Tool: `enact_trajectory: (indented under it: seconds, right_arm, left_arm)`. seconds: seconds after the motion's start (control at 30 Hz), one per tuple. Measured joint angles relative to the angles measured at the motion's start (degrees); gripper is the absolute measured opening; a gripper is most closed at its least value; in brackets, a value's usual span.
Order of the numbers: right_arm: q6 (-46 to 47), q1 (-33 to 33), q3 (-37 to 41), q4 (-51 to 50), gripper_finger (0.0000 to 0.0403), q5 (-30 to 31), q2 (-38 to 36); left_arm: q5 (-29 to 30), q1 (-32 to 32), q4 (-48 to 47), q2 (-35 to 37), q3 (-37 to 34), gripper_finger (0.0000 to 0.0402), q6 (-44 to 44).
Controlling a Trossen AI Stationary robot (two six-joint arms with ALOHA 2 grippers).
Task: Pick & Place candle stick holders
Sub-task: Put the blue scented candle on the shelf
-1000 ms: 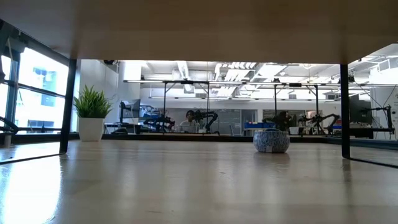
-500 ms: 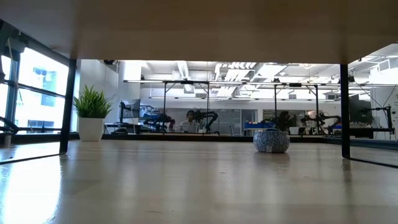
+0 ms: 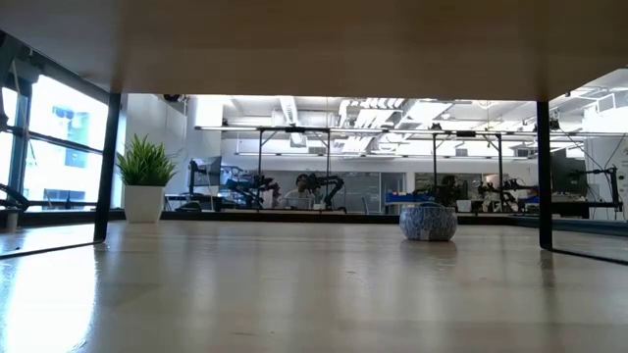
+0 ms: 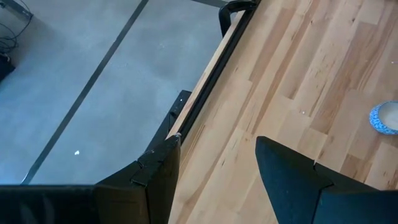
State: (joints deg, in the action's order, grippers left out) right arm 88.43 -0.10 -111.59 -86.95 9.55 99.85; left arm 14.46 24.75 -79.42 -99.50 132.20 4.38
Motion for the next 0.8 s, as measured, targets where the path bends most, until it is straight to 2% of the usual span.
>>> enact_trajectory:
  seconds: [0.1, 0.2, 0.4, 0.63, 0.8]
  right_arm:
    - [2.76, 0.02, 0.0, 0.32, 0.04, -0.83, -0.01]
    - [1.32, 0.02, 0.0, 2.77, 0.04, -0.36, -0.04]
    - [2.92, 0.59, 0.0, 0.14, 0.0399, 0.47, -0.08]
    - [0.71, 0.58, 0.02, 7.49, 0.0399, 0.59, -0.08]
    - [2.49, 1.37, 0.02, 5.76, 0.04, 2.56, -0.08]
  left_arm:
    - [0.0, 0.0, 0.0, 0.0, 0.0, 0.0205, 0.0]
    - [0.02, 0.0, 0.0, 0.0, 0.0, 0.0205, 0.01]
    - [0.02, 0.0, 0.0, 0.0, 0.0, 0.0205, 0.01]
    - [0.02, 0.0, -0.01, 0.0, 0.0, 0.0205, 0.02]
    - [0.03, 0.0, 0.0, 0.0, 0.0, 0.0205, 0.02]
